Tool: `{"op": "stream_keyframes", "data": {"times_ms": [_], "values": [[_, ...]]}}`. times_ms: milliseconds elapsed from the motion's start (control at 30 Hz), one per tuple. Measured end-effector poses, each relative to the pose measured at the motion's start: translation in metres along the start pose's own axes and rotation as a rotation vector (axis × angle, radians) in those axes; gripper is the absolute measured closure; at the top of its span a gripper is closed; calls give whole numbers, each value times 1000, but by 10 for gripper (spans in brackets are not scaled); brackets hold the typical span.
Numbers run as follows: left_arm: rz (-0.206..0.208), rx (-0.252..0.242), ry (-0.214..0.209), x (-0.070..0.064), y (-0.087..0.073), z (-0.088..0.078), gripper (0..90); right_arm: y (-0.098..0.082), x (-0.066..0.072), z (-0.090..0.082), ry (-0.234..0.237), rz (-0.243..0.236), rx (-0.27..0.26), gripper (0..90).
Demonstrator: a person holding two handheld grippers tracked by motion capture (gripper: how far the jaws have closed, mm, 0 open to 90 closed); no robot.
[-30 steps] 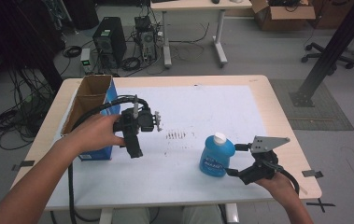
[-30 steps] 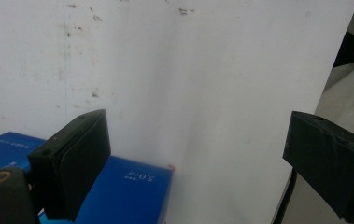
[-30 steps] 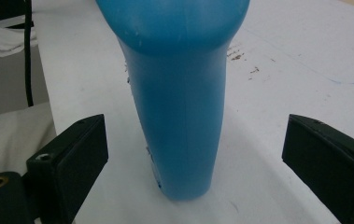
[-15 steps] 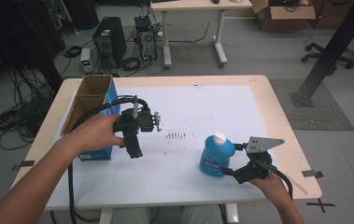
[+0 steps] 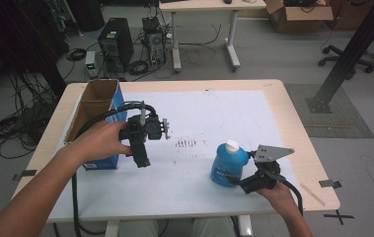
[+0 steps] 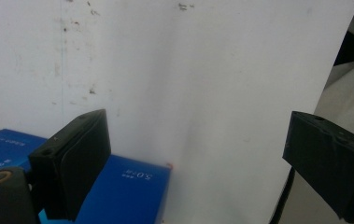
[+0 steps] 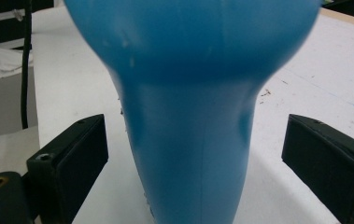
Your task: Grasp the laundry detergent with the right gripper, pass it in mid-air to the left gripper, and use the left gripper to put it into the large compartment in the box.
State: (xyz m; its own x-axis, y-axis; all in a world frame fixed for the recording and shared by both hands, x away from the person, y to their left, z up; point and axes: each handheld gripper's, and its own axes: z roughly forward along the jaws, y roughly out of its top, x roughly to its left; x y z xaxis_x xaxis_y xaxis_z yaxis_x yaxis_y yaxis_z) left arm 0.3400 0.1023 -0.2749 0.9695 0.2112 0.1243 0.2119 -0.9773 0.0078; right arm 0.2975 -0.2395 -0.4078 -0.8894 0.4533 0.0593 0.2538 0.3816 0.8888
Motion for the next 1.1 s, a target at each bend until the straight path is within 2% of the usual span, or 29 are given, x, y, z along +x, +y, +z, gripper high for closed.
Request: {"op": "stream_keyframes", "data": {"times_ms": [433,900,1100], "values": [[0,2,-1,0,0,0,77,-3,2,10,1,7,-31,83],[0,4,-1,0,-1,0,78,-3,2,12,6,0,-43,147],[-2,2,1,1,-1,0,78,-4,2,12,8,-10,-45,203]]}}
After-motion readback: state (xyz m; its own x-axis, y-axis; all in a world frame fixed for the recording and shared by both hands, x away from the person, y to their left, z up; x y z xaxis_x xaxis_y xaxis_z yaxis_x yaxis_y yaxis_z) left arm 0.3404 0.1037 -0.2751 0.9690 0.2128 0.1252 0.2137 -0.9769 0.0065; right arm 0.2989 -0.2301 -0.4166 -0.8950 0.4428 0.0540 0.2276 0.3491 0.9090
